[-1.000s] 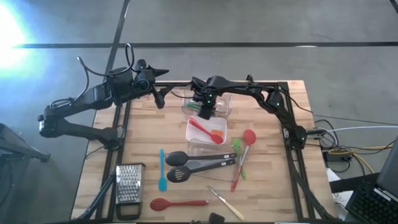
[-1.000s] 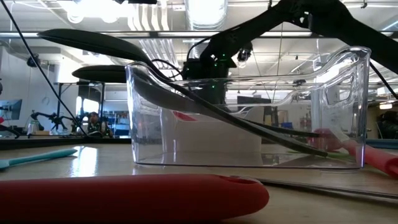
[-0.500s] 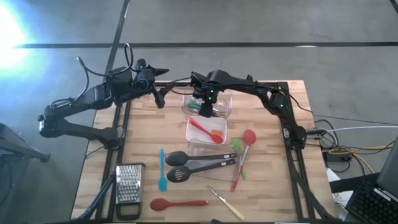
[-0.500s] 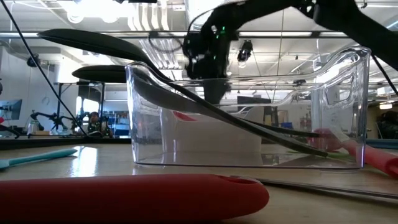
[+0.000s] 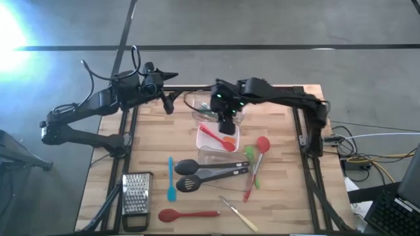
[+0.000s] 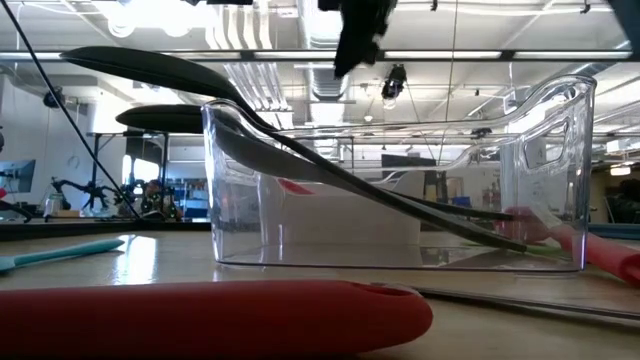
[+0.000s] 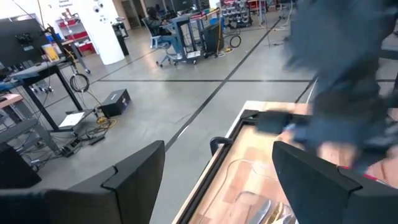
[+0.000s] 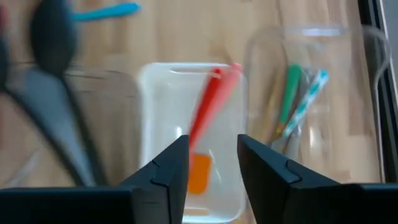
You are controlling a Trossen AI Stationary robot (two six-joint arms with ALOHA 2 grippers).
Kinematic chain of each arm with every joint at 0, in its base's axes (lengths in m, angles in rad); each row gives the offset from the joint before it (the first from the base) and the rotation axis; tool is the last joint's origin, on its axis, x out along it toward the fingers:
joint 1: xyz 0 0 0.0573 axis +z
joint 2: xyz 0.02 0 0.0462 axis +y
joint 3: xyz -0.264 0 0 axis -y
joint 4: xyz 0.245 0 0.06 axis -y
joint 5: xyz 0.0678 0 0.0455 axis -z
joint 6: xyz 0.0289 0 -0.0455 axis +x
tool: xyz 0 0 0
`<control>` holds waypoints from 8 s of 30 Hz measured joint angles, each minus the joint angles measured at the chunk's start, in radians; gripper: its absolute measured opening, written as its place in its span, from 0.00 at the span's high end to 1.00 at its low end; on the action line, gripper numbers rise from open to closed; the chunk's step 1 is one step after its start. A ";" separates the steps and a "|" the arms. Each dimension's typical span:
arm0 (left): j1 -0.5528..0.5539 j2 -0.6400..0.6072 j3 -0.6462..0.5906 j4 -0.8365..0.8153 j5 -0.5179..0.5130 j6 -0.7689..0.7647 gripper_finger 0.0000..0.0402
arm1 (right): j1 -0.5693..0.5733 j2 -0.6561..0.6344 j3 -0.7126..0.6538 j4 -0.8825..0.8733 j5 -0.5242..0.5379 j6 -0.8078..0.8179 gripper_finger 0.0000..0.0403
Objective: Pick & Place Kitchen Items
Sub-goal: Put the red serving spoon into the bottom transparent bin
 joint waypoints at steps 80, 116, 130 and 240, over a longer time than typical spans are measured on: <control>-0.001 0.001 -0.284 -0.560 0.155 -0.433 0.25 | 0.726 -1.075 -1.500 0.541 0.490 1.251 0.92; -0.001 0.002 -0.348 -0.416 0.078 -0.468 0.25 | 1.030 -1.065 -1.978 1.141 0.936 1.840 0.55; -0.001 0.002 -0.348 -0.417 0.078 -0.458 0.25 | 0.938 -1.002 -1.938 1.151 0.852 1.889 0.43; 0.039 -0.051 -0.084 -0.508 0.001 -0.129 0.25 | 0.264 -0.113 -0.656 1.118 -0.561 0.114 0.90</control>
